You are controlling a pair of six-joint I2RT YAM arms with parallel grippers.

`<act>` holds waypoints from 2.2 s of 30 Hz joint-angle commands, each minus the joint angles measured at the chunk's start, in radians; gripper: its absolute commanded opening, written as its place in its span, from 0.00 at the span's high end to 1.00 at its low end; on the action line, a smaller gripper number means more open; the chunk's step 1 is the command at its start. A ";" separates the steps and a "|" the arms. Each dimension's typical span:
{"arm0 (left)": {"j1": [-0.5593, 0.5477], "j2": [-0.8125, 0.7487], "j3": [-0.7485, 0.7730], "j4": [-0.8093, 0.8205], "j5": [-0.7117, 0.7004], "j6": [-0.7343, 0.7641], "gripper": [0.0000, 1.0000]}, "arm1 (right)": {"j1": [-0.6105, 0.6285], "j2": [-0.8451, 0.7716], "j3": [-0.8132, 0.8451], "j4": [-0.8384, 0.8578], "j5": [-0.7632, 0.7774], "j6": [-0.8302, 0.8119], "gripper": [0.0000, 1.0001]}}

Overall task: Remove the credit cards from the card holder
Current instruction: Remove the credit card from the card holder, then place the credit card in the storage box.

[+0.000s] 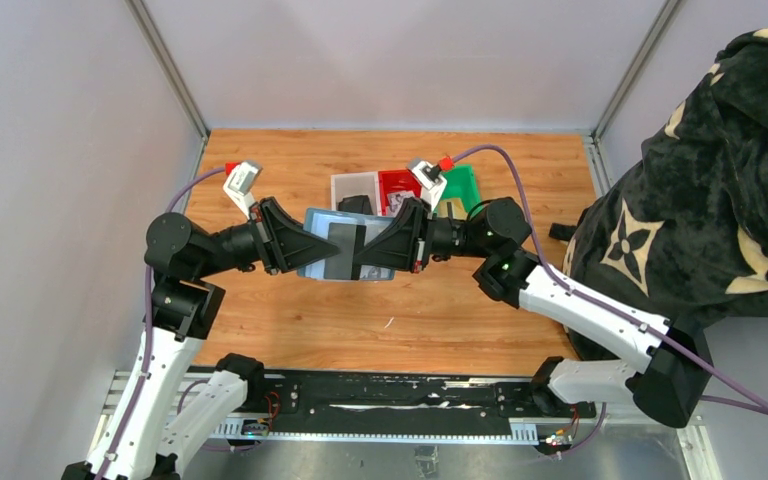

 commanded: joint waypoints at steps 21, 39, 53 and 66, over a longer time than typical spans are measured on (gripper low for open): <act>-0.006 -0.023 0.021 0.042 0.016 0.040 1.00 | -0.012 0.052 0.005 0.196 0.004 0.114 0.95; -0.006 -0.020 0.052 0.021 0.005 0.059 1.00 | -0.452 -0.233 -0.100 -0.213 -0.058 -0.011 1.00; -0.006 -0.016 0.064 0.030 0.001 0.047 1.00 | -0.481 0.178 0.133 -0.644 0.114 -0.347 1.00; -0.006 -0.020 0.068 0.022 0.013 0.062 1.00 | -0.262 0.847 0.752 -0.954 0.301 -0.494 1.00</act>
